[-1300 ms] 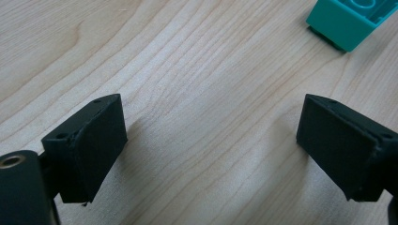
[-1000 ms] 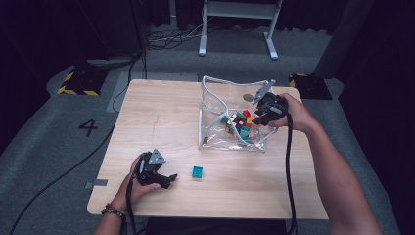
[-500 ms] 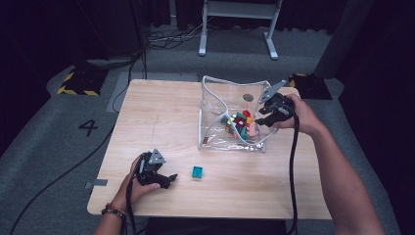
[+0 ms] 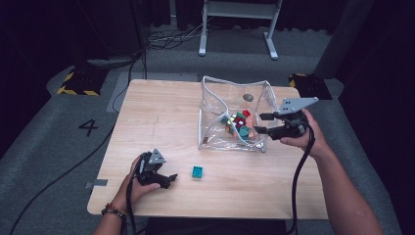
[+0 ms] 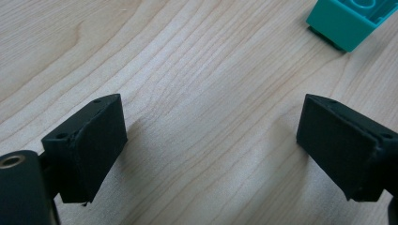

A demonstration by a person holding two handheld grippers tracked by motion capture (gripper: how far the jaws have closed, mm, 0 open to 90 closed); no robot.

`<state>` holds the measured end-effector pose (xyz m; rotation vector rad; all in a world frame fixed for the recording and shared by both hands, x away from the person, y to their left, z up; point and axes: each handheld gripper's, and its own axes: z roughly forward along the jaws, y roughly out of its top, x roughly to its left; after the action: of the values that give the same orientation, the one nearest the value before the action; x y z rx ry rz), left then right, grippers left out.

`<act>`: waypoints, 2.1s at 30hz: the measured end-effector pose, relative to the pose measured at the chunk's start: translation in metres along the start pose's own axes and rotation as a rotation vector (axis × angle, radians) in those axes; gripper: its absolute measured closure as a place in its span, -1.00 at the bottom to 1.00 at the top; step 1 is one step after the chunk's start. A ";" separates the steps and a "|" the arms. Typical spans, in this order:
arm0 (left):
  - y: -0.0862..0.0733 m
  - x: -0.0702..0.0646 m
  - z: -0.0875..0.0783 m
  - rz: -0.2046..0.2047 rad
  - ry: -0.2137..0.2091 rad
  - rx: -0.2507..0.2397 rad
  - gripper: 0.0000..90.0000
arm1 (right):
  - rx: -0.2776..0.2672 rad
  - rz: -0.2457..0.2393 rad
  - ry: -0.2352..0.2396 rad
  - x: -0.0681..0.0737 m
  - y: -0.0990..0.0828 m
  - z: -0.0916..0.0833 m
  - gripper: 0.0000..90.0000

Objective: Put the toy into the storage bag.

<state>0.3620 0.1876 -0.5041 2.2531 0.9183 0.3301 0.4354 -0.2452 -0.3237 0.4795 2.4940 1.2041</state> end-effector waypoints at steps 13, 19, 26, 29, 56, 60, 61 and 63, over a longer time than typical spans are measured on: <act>0.000 0.000 0.000 0.001 0.000 0.000 -0.80 | -0.133 -0.014 0.097 0.053 -0.022 0.000 0.04; 0.000 0.000 0.000 0.000 0.000 0.000 -0.80 | -0.141 -0.037 0.140 0.069 -0.029 0.009 -0.01; 0.000 0.000 0.000 0.000 0.000 0.000 -0.80 | -0.131 -0.065 0.184 0.086 -0.032 0.024 -0.05; 0.000 0.000 0.000 0.000 0.000 0.000 -0.80 | -0.123 -0.069 0.206 0.094 -0.032 0.033 -0.07; 0.000 0.000 0.000 0.001 0.000 0.000 -0.80 | 0.077 -0.116 0.300 0.136 -0.045 0.163 -0.42; 0.000 0.000 0.000 0.001 0.001 0.000 -0.80 | 0.087 -0.092 0.293 0.132 -0.047 0.176 -0.42; 0.000 0.000 0.000 0.001 0.001 0.000 -0.80 | 0.085 -0.080 0.295 0.131 -0.047 0.179 -0.42; 0.000 0.000 0.000 0.000 0.001 0.000 -0.80 | 0.074 -0.063 0.297 0.129 -0.048 0.184 -0.40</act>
<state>0.3619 0.1876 -0.5041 2.2535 0.9182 0.3310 0.3924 -0.0912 -0.4893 0.2516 2.7873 1.2400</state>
